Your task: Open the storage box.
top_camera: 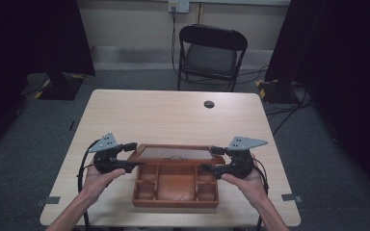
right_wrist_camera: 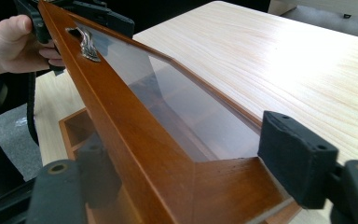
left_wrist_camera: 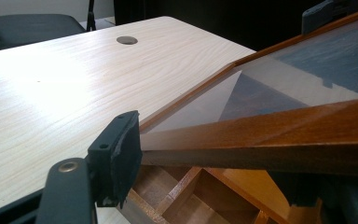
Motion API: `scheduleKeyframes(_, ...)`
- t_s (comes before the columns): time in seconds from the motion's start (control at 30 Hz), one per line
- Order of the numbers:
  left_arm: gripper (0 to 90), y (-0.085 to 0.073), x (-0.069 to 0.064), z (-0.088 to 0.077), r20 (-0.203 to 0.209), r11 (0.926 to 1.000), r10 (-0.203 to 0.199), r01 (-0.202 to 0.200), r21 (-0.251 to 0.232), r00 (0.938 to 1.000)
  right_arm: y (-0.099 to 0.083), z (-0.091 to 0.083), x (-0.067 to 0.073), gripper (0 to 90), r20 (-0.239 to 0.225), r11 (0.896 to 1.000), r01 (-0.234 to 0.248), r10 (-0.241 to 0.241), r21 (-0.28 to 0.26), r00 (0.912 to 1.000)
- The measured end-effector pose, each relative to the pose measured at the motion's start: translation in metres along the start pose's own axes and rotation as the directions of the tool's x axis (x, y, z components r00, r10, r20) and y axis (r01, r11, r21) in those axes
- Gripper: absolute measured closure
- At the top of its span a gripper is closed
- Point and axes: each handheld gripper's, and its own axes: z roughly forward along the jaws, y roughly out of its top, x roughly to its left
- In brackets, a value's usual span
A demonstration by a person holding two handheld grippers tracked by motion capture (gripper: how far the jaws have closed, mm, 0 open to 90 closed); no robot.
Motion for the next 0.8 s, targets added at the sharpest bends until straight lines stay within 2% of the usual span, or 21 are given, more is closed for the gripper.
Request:
scheduleKeyframes(0.13, 34.5, 0.005, 0.001, 0.0, 0.003, 0.9996, 0.025, -0.025, 0.01, 0.9997, 0.002, 0.001, -0.003, 29.9, 0.004, 1.0, 0.0, 0.0, -0.004, 1.0)
scheduleKeyframes(0.3, 35.5, 0.007, 0.003, 0.002, 0.015, 0.9999, 0.01, -0.01, 0.006, 0.9998, 0.004, 0.003, -0.007, 33.7, -0.004, 1.0, -0.017, 0.016, -0.02, 0.9999)
scheduleKeyframes(0.63, 36.5, 0.009, 0.007, 0.006, 0.013, 0.9996, -0.024, 0.024, -0.011, 0.9996, 0.009, 0.008, -0.012, 37.6, -0.008, 0.999, -0.022, 0.022, -0.033, 0.9997)
scheduleKeyframes(0.8, 39.1, 0.014, 0.009, 0.007, 0.007, 0.9999, -0.012, 0.012, 0.0, 0.9999, 0.012, 0.01, -0.015, 38.7, -0.012, 0.999, -0.026, 0.025, -0.043, 0.9996)
